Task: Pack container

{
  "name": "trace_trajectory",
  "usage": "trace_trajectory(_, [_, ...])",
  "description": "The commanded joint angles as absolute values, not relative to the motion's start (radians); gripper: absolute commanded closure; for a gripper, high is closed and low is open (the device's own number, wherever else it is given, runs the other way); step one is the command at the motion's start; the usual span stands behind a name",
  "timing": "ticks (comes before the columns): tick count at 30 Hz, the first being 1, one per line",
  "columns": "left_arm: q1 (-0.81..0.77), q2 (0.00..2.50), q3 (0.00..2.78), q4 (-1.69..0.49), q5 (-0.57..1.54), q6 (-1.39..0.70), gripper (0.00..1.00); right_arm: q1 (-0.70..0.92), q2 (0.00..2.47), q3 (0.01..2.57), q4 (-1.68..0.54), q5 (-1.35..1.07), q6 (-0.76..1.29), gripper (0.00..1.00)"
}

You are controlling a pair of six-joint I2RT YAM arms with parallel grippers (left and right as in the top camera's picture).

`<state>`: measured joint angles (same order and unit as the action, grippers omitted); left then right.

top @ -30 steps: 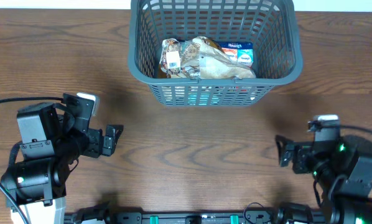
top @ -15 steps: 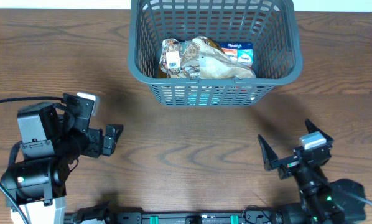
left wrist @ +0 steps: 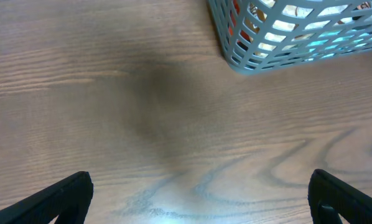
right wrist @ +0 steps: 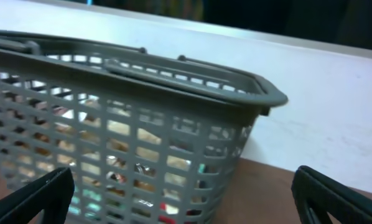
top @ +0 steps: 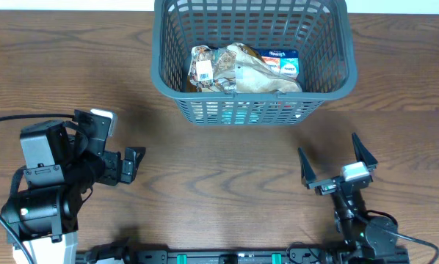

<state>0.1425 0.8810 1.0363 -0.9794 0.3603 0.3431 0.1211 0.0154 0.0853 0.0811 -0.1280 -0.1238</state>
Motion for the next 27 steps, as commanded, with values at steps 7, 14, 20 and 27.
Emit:
trace_trajectory(7, [0.147, 0.882, 1.034, -0.979, 0.371, 0.338, 0.01, 0.126, 0.005, 0.006, 0.076, 0.057, -0.127, 0.01])
trace_trajectory(14, [0.147, 0.882, 1.034, -0.979, 0.370, 0.338, 0.01, 0.103, 0.006, 0.006, -0.071, 0.064, -0.004, 0.01])
trace_trajectory(20, [0.147, 0.882, 1.034, -0.979, 0.370, 0.338, 0.02, 0.071, 0.006, 0.006, -0.069, 0.079, -0.004, 0.01])
trace_trajectory(27, [0.147, 0.882, 1.034, -0.979, 0.370, 0.338, 0.02, 0.047, 0.006, 0.006, -0.069, 0.072, -0.004, 0.01])
